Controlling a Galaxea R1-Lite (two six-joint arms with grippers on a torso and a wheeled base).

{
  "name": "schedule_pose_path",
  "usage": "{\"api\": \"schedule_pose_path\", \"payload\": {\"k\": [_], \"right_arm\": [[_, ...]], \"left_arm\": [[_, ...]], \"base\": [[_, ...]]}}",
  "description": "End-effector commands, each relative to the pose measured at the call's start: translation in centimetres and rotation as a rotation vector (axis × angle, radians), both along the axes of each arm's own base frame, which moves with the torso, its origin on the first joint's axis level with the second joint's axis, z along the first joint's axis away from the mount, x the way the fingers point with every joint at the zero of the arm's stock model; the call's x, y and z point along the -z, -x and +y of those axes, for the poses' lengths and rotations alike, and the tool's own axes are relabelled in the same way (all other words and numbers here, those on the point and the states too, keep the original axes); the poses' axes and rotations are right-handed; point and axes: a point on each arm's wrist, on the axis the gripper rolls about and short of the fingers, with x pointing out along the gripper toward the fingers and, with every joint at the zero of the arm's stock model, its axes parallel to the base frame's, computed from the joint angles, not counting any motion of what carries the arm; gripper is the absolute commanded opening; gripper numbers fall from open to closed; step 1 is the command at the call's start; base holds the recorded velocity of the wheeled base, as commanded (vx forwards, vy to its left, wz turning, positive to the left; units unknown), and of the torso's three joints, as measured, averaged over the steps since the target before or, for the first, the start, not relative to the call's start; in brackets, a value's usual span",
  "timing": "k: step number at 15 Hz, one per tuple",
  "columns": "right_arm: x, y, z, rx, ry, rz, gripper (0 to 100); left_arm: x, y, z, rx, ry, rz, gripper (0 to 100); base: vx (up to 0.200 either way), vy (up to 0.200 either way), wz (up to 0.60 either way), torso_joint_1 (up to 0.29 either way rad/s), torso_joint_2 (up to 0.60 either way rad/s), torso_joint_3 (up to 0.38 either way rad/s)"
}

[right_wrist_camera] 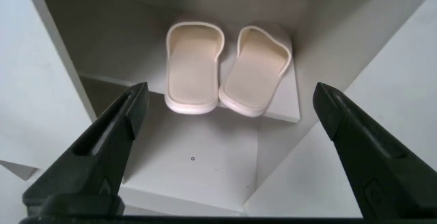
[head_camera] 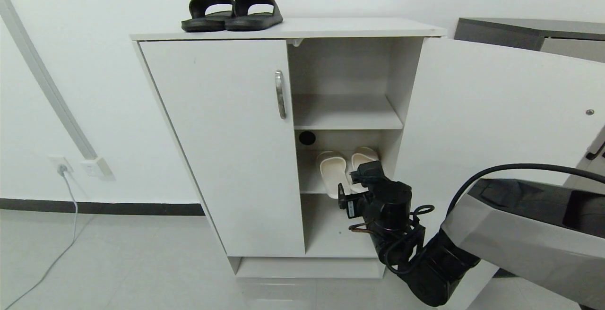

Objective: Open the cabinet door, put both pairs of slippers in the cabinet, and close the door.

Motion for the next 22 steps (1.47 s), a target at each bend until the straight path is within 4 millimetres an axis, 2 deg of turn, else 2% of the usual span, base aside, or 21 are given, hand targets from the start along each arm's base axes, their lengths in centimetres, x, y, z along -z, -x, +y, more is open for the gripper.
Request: {"api": "schedule_pose_path", "payload": {"k": [1,9,22], "right_arm": [[0.35,0.07,0.11,-0.004,0.004,0.004,100],[0.92,0.46,0.36,-0.017,0.016,-0.005,100],[1.17,1.03,0.26,-0.024,0.02,-0.008,100]], "left_arm": [[0.0,-0.01,0.0,-0.001,0.0,0.001,0],[0.0,-0.01,0.0,-0.001,0.0,0.001,0],[0.0,-0.01,0.0,-0.001,0.0,0.001,0]], "base": [[0.0,0.0,0.0,0.0,0.0,0.0],[0.0,0.0,0.0,0.0,0.0,0.0],[0.0,0.2,0.0,0.003,0.0,0.003]]}}
